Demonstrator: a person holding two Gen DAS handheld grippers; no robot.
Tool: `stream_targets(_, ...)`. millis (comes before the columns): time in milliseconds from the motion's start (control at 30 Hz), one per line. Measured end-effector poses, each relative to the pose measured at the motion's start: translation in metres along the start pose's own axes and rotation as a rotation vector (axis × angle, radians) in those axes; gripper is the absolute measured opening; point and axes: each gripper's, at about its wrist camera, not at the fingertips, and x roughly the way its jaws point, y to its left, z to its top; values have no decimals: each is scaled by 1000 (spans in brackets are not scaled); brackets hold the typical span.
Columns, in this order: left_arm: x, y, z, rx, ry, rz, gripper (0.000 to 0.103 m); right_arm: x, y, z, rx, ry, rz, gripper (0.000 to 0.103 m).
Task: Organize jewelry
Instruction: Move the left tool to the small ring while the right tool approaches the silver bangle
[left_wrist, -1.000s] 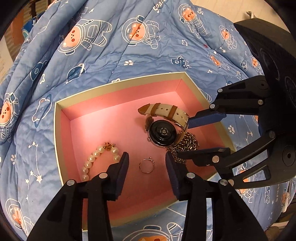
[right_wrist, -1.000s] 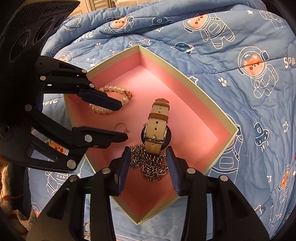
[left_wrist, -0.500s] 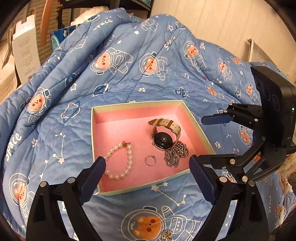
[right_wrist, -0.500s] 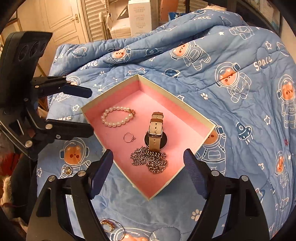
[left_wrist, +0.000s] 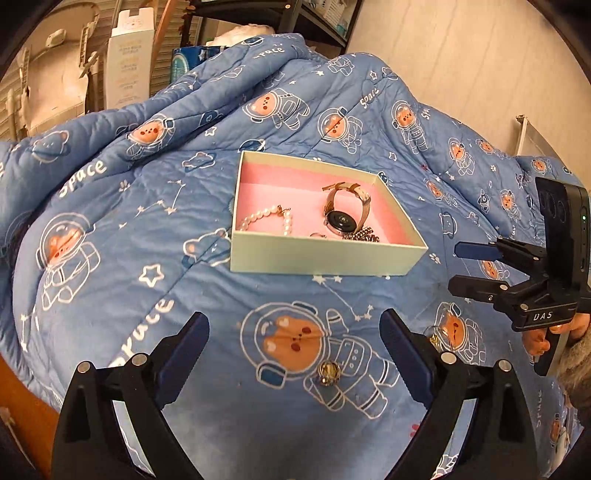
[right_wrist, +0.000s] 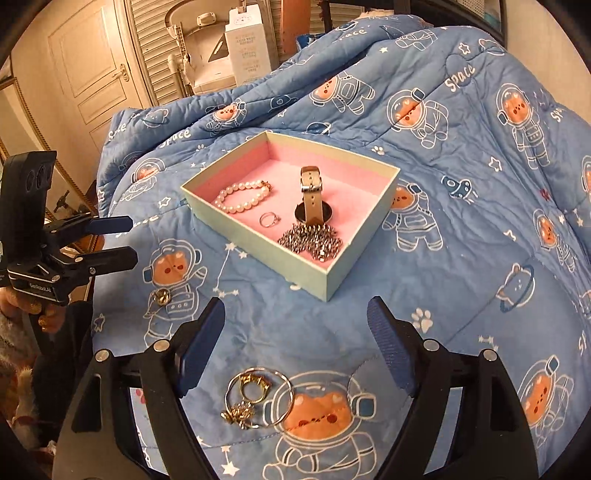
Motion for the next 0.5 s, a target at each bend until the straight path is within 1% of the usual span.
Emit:
stream_targets(167, -5, -8, -24, 12, 0, 49, 91, -2, 10, -32, 32, 10, -22, 79)
stream_targets(267, -5, -14, -37, 13, 6, 64, 91, -1, 18, -46, 43, 8, -44, 79)
stream_targets(433, 1, -20, -58, 0, 22, 77, 90, 9, 31, -64, 44, 36, -93, 79)
stream_targets(500, 1, -22, -63, -2, 16, 92, 90, 14, 33, -69, 55, 49, -97, 79)
